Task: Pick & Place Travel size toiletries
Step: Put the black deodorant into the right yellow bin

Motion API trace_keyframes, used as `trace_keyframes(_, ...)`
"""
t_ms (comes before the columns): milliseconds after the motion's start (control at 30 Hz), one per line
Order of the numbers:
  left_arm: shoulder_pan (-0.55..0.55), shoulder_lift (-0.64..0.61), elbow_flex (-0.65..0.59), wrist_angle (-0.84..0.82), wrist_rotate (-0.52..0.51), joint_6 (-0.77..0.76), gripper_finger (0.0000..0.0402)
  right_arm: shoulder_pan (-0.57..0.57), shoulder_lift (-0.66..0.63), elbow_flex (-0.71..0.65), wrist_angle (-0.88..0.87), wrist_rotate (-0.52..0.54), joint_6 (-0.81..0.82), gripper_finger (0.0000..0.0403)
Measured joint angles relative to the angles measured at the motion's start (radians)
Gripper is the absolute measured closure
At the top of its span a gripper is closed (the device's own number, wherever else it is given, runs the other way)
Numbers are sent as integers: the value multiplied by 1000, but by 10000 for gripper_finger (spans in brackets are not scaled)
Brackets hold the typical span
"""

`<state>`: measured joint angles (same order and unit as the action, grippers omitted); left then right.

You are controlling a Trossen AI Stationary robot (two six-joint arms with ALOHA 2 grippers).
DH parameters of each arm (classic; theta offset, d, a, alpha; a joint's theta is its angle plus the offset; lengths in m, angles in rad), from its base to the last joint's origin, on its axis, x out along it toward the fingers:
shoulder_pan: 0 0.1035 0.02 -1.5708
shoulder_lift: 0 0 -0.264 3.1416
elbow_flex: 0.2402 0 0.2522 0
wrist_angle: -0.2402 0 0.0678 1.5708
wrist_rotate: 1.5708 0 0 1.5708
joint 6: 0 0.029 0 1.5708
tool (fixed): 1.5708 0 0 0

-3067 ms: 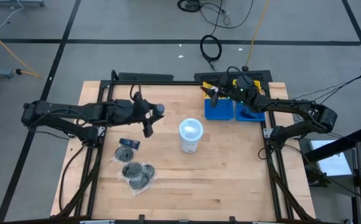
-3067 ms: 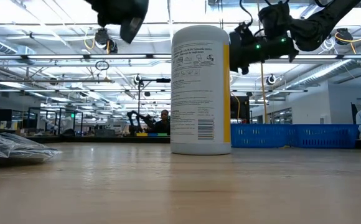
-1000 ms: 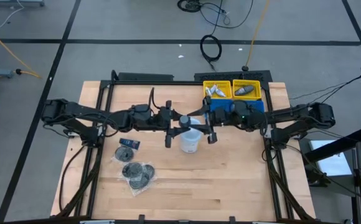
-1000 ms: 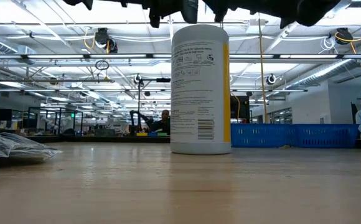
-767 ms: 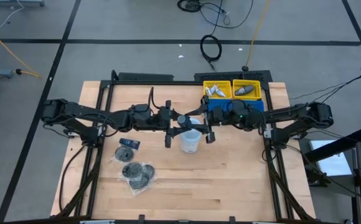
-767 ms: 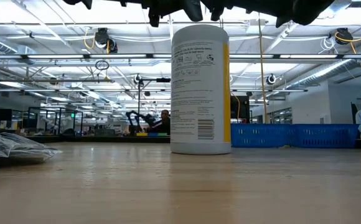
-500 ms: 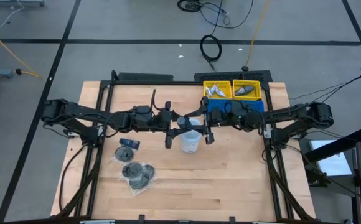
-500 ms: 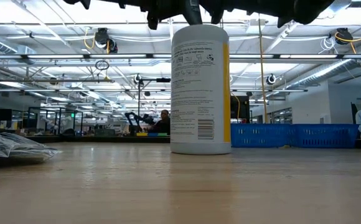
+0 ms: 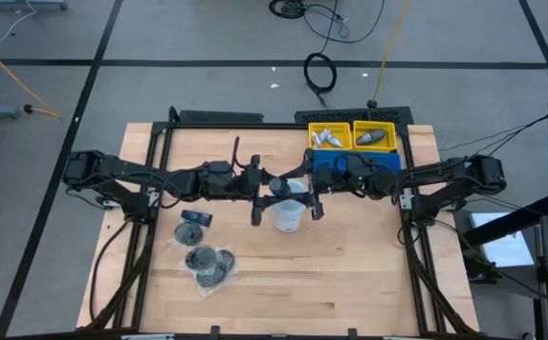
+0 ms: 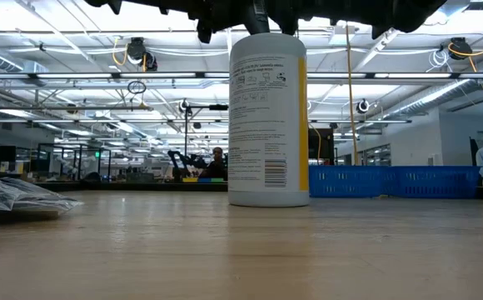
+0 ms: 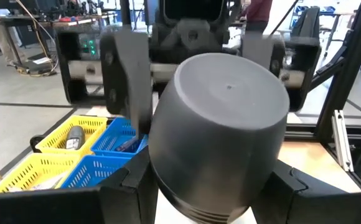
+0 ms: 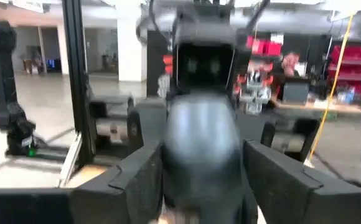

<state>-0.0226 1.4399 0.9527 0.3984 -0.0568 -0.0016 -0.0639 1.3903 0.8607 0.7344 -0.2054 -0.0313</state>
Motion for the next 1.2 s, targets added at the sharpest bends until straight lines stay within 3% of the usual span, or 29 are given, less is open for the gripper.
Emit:
trace_keyframes(167, 1, 0, 0, 6, -5, 24, 224, 2, 2, 46, -89, 16, 0, 134)
trace_keyframes(333, 1, -1, 1, 12, -8, 26, 224, 18, 2, 66, -99, 27, -29, 118)
trace_keyframes(633, 1, -1, 1, 9, -7, 27, 224, 39, 14, 67, -67, 105, -45, 146)
trace_keyframes(1033, 1, -5, 0, -7, -5, 28, 224, 40, 112, 137, -30, 97, -37, 160)
trace_keyframes(1200, 0, -2, 0, -11, -3, 31, 224, 40, 107, 139, -60, 99, -33, 200)
